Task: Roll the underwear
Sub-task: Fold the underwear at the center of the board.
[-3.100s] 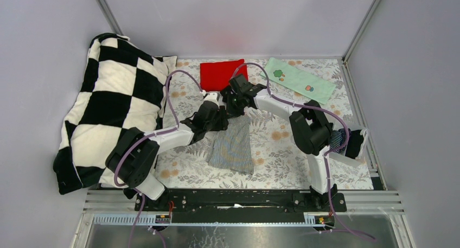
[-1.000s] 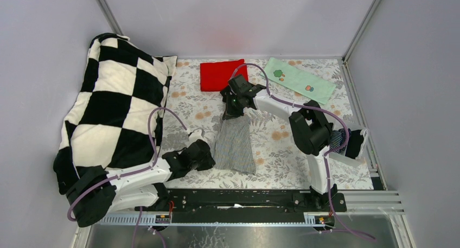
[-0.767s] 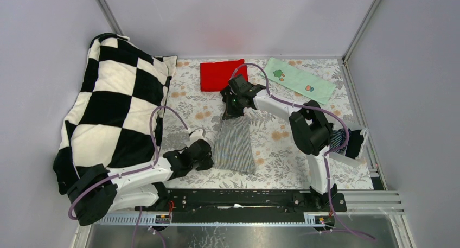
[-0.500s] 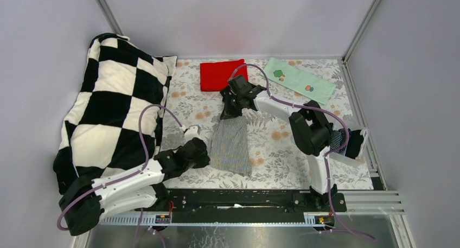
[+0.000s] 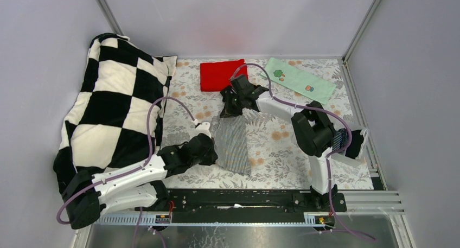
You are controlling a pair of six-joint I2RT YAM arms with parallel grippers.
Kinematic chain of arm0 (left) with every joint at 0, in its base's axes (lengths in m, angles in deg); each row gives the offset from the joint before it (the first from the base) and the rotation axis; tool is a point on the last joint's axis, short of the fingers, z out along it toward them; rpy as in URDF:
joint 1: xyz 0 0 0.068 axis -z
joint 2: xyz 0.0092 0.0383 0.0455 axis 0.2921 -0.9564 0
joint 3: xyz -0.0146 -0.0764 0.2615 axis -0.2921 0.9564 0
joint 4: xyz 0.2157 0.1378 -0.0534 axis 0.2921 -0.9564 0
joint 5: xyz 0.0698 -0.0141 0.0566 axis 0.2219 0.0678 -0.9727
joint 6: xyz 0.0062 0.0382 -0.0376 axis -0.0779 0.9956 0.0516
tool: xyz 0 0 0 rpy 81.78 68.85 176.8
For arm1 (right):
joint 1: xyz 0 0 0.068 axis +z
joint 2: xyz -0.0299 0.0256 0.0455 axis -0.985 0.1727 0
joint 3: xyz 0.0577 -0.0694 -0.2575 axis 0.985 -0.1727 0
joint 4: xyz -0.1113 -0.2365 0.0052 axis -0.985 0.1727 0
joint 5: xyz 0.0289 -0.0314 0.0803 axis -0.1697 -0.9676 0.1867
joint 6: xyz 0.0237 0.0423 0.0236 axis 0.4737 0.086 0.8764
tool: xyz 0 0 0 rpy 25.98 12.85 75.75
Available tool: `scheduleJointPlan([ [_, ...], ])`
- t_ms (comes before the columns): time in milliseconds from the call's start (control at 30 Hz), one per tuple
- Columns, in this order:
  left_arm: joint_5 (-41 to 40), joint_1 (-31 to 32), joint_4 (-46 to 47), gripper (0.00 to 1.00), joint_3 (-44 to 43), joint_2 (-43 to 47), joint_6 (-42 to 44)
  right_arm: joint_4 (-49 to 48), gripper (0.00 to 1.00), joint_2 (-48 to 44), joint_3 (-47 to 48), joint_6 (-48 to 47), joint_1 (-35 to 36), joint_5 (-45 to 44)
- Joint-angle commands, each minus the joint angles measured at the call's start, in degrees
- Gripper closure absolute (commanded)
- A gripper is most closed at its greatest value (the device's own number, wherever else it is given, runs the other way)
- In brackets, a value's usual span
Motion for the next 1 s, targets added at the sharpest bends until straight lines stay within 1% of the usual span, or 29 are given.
scheduleJointPlan([
  [0, 2.4, 3.0, 2.7, 1.00, -3.4, -2.8, 4.2, -0.4, 1.00, -4.9, -1.2, -0.9, -1.5, -0.1],
  [267, 2.5, 9.5, 5.6, 1.00, -7.1, -9.2, 4.2, 0.4, 1.00, -5.6, -2.5, -2.5, -3.4, 0.5],
  [433, 2.4, 12.0, 7.1, 1.00, -9.0, -12.4, 3.9, 1.7, 1.00, -6.2, -3.2, -4.1, -3.8, -0.2],
  [700, 2.5, 13.3, 9.0, 1.00, -13.0, -19.0, 4.5, 4.7, 1.00, -7.5, -4.5, -7.6, -5.0, -1.5],
  [967, 3.2, 13.4, 10.8, 1.00, -16.5, -23.9, 4.9, 4.9, 1.00, -9.2, -6.9, -9.4, -7.0, -0.4],
])
